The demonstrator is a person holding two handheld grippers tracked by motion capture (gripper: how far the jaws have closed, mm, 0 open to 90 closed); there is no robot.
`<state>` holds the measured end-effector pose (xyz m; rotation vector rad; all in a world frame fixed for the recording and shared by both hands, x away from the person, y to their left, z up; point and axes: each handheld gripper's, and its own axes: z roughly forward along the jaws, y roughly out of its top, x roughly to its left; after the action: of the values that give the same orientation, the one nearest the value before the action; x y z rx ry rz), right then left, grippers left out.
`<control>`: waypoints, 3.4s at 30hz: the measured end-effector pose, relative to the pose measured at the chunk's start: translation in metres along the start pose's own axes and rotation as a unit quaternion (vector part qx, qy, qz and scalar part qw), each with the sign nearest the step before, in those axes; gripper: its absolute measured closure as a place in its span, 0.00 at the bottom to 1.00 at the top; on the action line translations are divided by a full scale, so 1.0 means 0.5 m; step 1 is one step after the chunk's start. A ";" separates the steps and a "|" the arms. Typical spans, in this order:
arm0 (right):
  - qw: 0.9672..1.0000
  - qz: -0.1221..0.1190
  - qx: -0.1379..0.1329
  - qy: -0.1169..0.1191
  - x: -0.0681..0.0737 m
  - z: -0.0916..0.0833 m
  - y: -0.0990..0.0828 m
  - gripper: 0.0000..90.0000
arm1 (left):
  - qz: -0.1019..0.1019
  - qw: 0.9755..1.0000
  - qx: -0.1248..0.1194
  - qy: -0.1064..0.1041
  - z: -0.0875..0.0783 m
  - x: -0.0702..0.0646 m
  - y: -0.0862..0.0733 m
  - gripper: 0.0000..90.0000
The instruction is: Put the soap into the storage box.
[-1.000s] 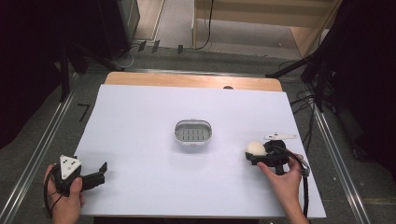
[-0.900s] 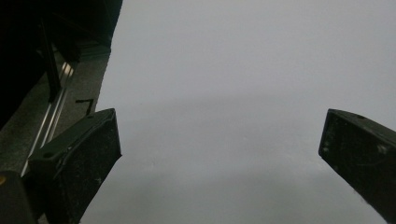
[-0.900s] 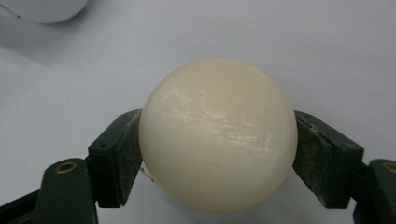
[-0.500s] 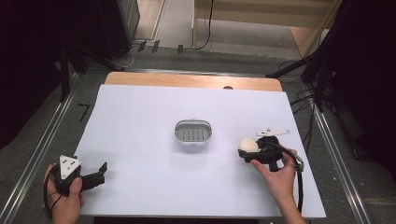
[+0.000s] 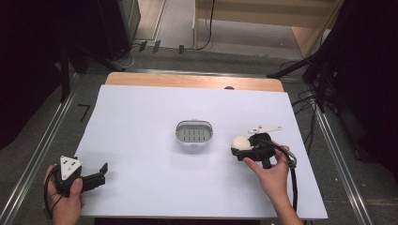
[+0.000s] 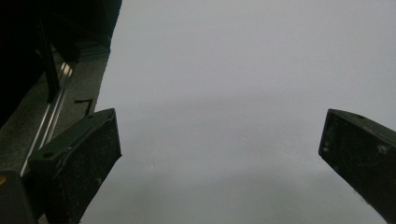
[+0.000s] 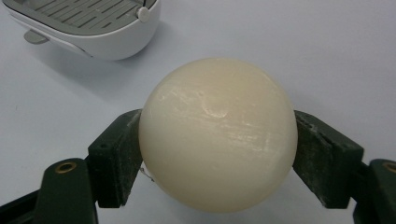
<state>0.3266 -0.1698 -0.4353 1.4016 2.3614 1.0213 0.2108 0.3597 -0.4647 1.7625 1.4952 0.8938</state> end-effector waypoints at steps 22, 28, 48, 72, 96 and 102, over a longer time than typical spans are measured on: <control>1.000 -0.014 -0.002 0.007 0.032 0.024 0.041 0.26 | 0.005 1.000 0.003 0.007 0.001 -0.003 0.001 0.00; 1.000 -0.016 0.000 0.006 0.036 0.031 0.049 0.26 | 0.005 1.000 0.005 0.007 0.001 -0.003 0.001 0.00; 0.999 -0.030 -0.003 0.014 0.067 0.047 0.094 0.26 | 0.007 1.000 0.004 0.008 0.002 -0.004 0.001 0.00; 0.999 -0.043 -0.002 0.027 0.108 0.077 0.134 0.26 | 0.011 1.000 0.004 0.005 0.002 -0.005 0.000 0.00; 0.998 -0.054 -0.002 0.038 0.147 0.107 0.164 0.26 | 0.012 1.000 0.004 0.004 0.002 -0.005 0.001 0.00; 0.998 -0.059 0.000 0.038 0.157 0.116 0.171 0.26 | 0.012 1.000 0.005 0.004 0.002 -0.005 0.001 0.00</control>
<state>0.3733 -0.0516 -0.4094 1.2276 2.4642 1.0597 0.2115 0.3569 -0.4652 1.7907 1.4887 0.9073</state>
